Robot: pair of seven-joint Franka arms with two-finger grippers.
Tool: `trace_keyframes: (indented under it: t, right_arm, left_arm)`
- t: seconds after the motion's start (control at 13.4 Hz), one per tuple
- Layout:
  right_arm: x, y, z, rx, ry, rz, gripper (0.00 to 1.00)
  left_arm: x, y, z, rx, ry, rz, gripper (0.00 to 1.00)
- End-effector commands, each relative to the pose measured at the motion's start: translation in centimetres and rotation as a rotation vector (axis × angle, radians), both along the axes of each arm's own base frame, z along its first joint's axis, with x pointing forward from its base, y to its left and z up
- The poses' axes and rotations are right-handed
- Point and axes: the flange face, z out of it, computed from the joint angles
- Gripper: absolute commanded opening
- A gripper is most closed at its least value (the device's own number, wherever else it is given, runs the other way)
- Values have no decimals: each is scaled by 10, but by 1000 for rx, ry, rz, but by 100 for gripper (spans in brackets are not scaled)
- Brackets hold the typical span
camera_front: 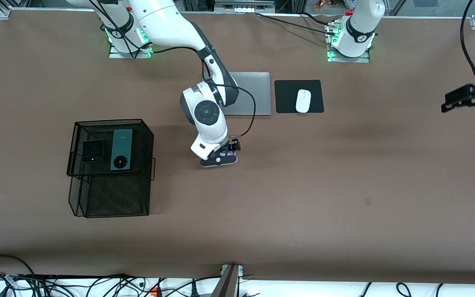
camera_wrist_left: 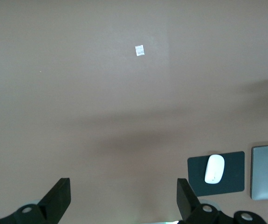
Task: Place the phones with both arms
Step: 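Grasp the white phone with the right gripper while the left gripper retracts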
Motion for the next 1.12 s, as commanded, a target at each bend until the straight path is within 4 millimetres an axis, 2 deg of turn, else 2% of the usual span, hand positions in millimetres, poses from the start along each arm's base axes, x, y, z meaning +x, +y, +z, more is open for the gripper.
trace_keyframes:
  t: [0.0,0.52,0.67,0.75,0.97,1.04]
  right_arm:
    - [0,7,-10,14,-17,13,100]
    - [-3,13,-19,32,-35,6,100]
    - [-3,13,-19,32,-35,6,100]
    - [-3,13,-19,32,-35,6,100]
    - [-3,14,-20,31,-33,13,100]
    - [-4,13,-23,28,-30,11,100]
  left_arm:
    - [-8,-11,2,-13,-38,-26,100]
    - [1,-34,2,-7,-88,-28,100]
    - [2,-50,-6,-11,-91,-10,100]
    - [0,-52,-13,-11,-81,-4,100]
    - [-9,-51,-10,-11,-84,-1,100]
    - [-8,-57,-10,-11,-91,-10,100]
